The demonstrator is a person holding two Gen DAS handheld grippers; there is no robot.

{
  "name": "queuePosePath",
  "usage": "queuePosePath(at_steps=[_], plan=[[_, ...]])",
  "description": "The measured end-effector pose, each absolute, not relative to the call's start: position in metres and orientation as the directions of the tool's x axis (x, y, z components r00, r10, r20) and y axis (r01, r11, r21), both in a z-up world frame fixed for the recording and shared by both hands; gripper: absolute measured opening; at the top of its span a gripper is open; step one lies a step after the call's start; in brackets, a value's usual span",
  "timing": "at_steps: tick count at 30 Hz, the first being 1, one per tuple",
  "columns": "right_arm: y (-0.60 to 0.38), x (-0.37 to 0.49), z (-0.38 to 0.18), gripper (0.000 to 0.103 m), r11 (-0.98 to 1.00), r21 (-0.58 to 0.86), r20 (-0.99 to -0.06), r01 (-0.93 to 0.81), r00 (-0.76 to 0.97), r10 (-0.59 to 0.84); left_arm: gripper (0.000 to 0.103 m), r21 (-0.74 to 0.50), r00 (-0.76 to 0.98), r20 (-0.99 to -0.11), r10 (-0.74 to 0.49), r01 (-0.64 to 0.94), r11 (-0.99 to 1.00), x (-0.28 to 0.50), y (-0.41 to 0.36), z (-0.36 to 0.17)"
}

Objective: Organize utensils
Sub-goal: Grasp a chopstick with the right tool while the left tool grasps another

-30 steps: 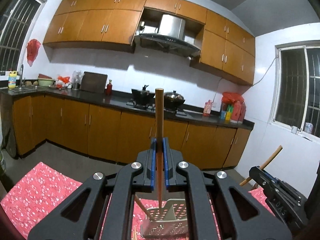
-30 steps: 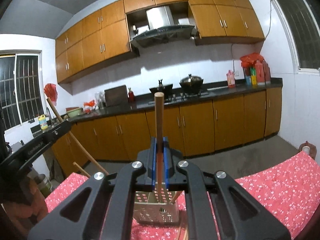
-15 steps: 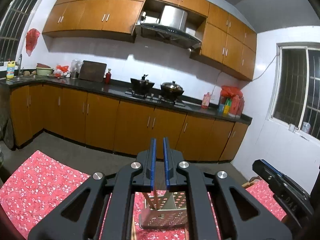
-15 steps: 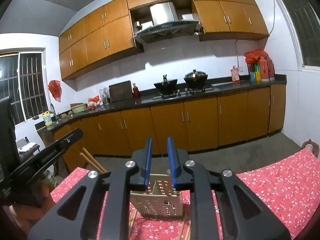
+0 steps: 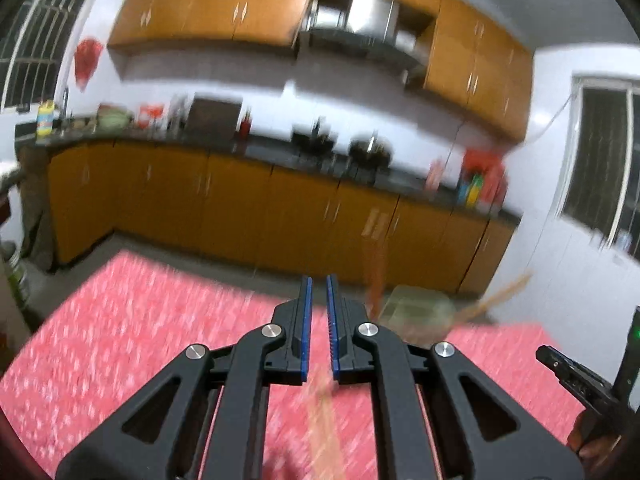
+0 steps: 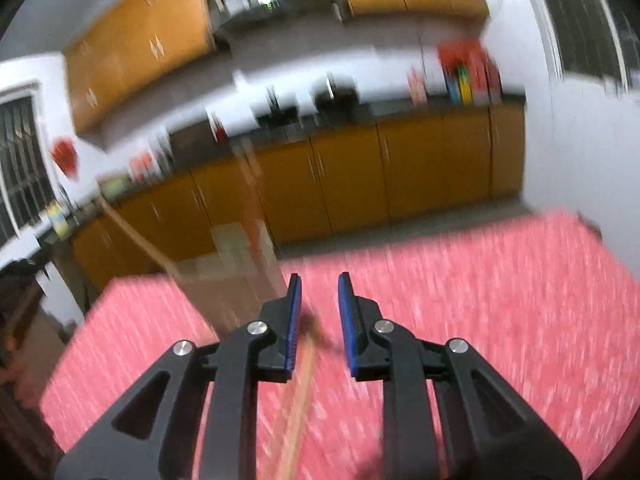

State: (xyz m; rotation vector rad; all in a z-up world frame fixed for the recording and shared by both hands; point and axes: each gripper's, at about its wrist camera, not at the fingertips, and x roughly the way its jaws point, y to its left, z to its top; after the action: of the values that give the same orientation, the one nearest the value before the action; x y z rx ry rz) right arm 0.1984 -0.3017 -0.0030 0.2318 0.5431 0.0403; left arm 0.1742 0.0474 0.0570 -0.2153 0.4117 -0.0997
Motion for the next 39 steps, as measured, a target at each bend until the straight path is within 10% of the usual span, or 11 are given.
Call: queuePosePath(at_steps=[12, 39], plan=[[-0.258, 0.206, -0.119, 0.019, 0.965, 0.263, -0.752, -0.024, 0.621, 0.220, 0.008, -0.257, 0.702, -0.669, -0.244, 0.090, 0.962, 0.172, 0.033, -0.062], [-0.257, 0.214, -0.128, 0.008, 0.994, 0.113, -0.769, -0.005, 0.633, 0.091, 0.008, -0.221, 0.594, -0.760, -0.265, 0.147, 0.964, 0.169, 0.002, -0.104]])
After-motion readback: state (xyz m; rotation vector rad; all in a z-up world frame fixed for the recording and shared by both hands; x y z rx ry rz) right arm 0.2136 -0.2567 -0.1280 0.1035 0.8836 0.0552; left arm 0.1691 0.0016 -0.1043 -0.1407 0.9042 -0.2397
